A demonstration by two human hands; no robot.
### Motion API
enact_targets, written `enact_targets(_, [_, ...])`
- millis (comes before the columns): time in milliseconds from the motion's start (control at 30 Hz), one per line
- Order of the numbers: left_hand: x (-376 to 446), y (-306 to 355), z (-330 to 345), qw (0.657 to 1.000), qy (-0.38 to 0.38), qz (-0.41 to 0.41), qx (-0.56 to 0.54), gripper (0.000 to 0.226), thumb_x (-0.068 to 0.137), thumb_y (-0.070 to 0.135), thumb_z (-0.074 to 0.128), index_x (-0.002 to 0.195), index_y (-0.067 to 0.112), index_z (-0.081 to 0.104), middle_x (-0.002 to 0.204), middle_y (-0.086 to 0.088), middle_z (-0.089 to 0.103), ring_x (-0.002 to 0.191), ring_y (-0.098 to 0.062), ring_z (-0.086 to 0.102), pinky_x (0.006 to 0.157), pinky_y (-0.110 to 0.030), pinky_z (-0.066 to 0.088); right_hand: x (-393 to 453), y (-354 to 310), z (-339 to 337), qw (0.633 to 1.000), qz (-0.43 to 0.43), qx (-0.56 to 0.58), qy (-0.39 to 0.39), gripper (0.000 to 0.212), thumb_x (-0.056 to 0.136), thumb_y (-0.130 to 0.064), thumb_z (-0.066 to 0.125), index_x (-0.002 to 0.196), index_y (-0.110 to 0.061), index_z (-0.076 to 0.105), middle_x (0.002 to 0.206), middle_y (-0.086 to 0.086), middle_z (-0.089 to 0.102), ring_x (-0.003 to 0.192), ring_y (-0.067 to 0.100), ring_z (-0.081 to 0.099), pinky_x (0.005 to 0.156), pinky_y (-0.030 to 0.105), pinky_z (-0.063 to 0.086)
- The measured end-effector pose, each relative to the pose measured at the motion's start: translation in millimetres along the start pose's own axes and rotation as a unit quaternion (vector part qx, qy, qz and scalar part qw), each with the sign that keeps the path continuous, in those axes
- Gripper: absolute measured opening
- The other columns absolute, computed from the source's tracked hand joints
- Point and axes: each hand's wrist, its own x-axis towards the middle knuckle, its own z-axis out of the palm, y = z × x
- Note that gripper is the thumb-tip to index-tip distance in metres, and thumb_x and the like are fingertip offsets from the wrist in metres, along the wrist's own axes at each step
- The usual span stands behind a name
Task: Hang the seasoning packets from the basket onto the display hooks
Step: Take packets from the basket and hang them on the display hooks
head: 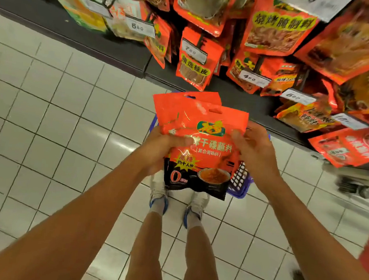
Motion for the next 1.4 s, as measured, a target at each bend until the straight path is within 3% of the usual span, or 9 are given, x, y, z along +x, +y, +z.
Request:
enact_targets(133, [-68, 68, 26, 0.997, -0.027, 0.073, 0.011, 0.036, 0.075, 0.001, 0.08, 0.105, 0.021, 0.077, 0.113, -0.013, 0.075, 0.103, -0.033, 0.073, 0.081, -0.042, 0.061, -19, -96, -6, 0.978, 0.024, 0.203, -0.029, 0.008, 0.092, -0.025, 0.072, 0.091, -0.02, 0.078, 0.102, 0.01, 0.078, 0.096, 0.031, 0.075, 0.086, 0.05, 0.059])
enact_targets(300, [-159, 163, 52, 0.982, 0.069, 0.176, -0.009, 0.056, 0.076, 0.042, 0.075, 0.125, 0.017, 0.065, 0.116, -0.011, 0.075, 0.105, -0.027, 0.073, 0.088, -0.043, 0.059, -69, -218, -32, 0.967, -0.066, 0.241, 0.054, 0.007, 0.09, -0.018, 0.075, 0.095, -0.014, 0.077, 0.099, 0.013, 0.077, 0.087, 0.033, 0.07, 0.083, 0.064, 0.055])
enact_targets(467, [-247, 263, 62, 0.947, 0.08, 0.312, 0.014, 0.031, 0.077, 0.038, 0.078, 0.107, 0.032, 0.076, 0.11, -0.002, 0.077, 0.1, -0.022, 0.074, 0.088, -0.046, 0.059, -125, -340, -78, 0.949, -0.22, 0.216, 0.058, 0.007, 0.071, -0.038, 0.081, 0.077, -0.035, 0.08, 0.076, -0.008, 0.075, 0.072, 0.017, 0.069, 0.07, 0.047, 0.059])
enact_targets(633, [-324, 349, 76, 0.901, 0.056, 0.427, 0.055, 0.025, 0.075, 0.024, 0.081, 0.095, 0.039, 0.079, 0.098, 0.002, 0.079, 0.087, -0.018, 0.076, 0.069, -0.035, 0.062, -174, -452, -116, 0.917, -0.359, 0.139, 0.102, 0.017, 0.065, -0.056, 0.075, 0.076, -0.043, 0.078, 0.076, -0.013, 0.076, 0.074, 0.015, 0.07, 0.075, 0.054, 0.06])
enact_targets(733, [-358, 390, 81, 0.874, 0.065, 0.479, 0.036, 0.032, 0.073, 0.025, 0.082, 0.104, 0.027, 0.076, 0.103, -0.002, 0.079, 0.092, -0.024, 0.076, 0.075, -0.044, 0.062, -195, -506, -133, 0.893, -0.396, 0.165, 0.135, 0.02, 0.066, -0.043, 0.079, 0.079, -0.028, 0.078, 0.091, 0.001, 0.079, 0.088, 0.029, 0.074, 0.084, 0.058, 0.058])
enact_targets(867, [-394, 439, 82, 0.858, 0.068, 0.509, 0.004, 0.039, 0.074, 0.052, 0.081, 0.103, 0.026, 0.075, 0.107, -0.005, 0.078, 0.101, -0.031, 0.073, 0.09, -0.056, 0.057, -221, -563, -145, 0.873, -0.429, 0.166, 0.162, 0.004, 0.065, -0.033, 0.075, 0.065, -0.03, 0.074, 0.06, -0.009, 0.067, 0.062, 0.016, 0.06, 0.061, 0.045, 0.056])
enact_targets(1100, [-425, 504, 80, 0.82, -0.013, 0.569, 0.051, 0.016, 0.09, 0.026, 0.07, 0.104, 0.018, 0.072, 0.094, -0.007, 0.079, 0.08, -0.023, 0.077, 0.064, -0.039, 0.06, -234, -636, -148, 0.849, -0.462, 0.177, 0.184, 0.015, 0.079, -0.022, 0.081, 0.069, -0.019, 0.07, 0.062, -0.009, 0.073, 0.051, 0.01, 0.069, 0.043, 0.024, 0.049])
enact_targets(1233, [-428, 535, 89, 0.804, -0.039, 0.59, 0.063, 0.016, 0.091, 0.01, 0.068, 0.085, 0.021, 0.078, 0.083, -0.005, 0.079, 0.072, -0.021, 0.076, 0.057, -0.035, 0.059, -220, -664, -147, 0.854, -0.441, 0.156, 0.227, 0.012, 0.085, -0.025, 0.079, 0.081, -0.018, 0.071, 0.068, -0.007, 0.076, 0.059, 0.016, 0.074, 0.053, 0.031, 0.056])
enact_targets(1400, [-426, 566, 97, 0.799, -0.098, 0.589, 0.072, 0.009, 0.089, 0.028, 0.073, 0.084, 0.03, 0.08, 0.091, -0.007, 0.079, 0.079, -0.023, 0.077, 0.06, -0.033, 0.059, -209, -694, -137, 0.846, -0.443, 0.117, 0.272, 0.017, 0.08, -0.037, 0.079, 0.076, -0.023, 0.073, 0.076, -0.005, 0.076, 0.073, 0.022, 0.075, 0.072, 0.041, 0.06])
